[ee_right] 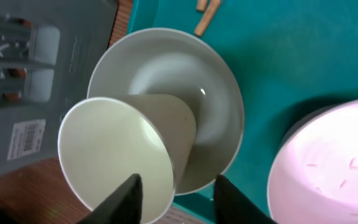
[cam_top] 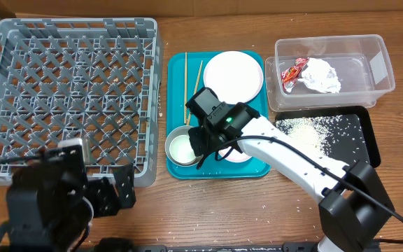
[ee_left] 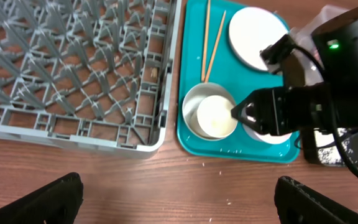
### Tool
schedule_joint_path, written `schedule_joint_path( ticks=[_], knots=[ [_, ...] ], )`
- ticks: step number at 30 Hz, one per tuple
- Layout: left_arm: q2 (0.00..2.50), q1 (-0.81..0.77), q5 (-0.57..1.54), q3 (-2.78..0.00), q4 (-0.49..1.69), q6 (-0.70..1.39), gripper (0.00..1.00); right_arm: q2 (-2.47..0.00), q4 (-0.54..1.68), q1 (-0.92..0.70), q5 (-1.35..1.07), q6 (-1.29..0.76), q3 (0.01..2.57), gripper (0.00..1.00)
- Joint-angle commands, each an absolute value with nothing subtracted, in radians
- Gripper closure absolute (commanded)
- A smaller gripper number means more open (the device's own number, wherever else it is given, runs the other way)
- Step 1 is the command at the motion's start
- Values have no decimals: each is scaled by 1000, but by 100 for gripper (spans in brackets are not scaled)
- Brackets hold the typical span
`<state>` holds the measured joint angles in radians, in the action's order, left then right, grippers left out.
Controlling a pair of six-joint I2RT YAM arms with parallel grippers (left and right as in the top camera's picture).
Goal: Sort waste into correct bins and load items into the dishwasher
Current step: 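Return the emptied plate to the teal tray with the right gripper, then lift the white paper cup off the saucer with the right gripper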
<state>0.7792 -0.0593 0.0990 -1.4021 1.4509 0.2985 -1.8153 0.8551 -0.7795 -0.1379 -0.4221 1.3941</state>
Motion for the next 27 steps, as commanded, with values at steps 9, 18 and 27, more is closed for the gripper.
schedule_joint_path(
  ticks=[9,18,27],
  knots=[
    [836,-61,103,-1400,1423,319,0,-1843,808,-785,-109,-443,1354,75],
    [883,-61,172,-1383,1334,319,0,-1843,753,-785,-125,-446,1316,83],
    [975,-58,349,-1377,1216,318,0,-1771,829,-738,-128,-442,1382,96]
  ],
)
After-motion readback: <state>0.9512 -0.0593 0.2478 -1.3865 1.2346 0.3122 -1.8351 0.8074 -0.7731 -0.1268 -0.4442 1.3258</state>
